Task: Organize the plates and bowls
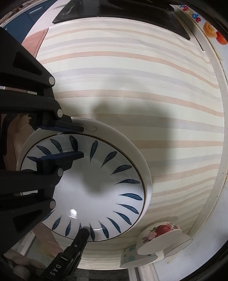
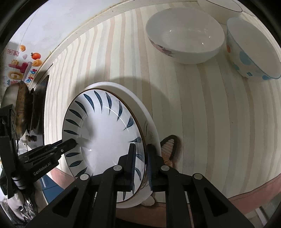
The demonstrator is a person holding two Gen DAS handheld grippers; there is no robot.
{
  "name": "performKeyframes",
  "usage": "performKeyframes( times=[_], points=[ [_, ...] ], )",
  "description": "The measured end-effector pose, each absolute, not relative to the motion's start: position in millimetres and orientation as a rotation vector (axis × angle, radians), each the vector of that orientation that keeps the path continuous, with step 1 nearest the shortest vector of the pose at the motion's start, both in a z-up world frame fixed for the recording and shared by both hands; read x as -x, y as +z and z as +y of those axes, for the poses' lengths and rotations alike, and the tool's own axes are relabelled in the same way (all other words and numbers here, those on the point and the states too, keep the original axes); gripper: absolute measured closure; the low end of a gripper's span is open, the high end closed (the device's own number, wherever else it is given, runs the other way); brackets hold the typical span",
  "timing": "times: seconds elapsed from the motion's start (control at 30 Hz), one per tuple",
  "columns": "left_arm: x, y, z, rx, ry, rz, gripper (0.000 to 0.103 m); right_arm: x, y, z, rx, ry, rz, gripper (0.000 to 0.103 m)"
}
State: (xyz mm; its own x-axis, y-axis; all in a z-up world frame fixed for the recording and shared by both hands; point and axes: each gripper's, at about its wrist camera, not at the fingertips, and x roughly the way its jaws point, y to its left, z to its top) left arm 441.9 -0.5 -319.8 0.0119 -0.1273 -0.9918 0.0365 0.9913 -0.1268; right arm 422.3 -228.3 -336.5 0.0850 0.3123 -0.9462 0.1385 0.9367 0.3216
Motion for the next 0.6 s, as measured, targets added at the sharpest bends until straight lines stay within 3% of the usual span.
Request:
performKeyframes(
  times=[0.4, 0.6],
  points=[
    [-430.9, -313.1, -0.1, 0.085, -0.041, 1.550, 0.084, -415.3, -318.2, -223.8, -0.271, 0.140, 1.461, 0.088],
    [-397.6, -283.3, -8.4, 0.063, -0.012, 1.474, 0.084, -395.6, -288.7, -221.2, -0.214, 0.168, 1.415, 0.087]
  ],
)
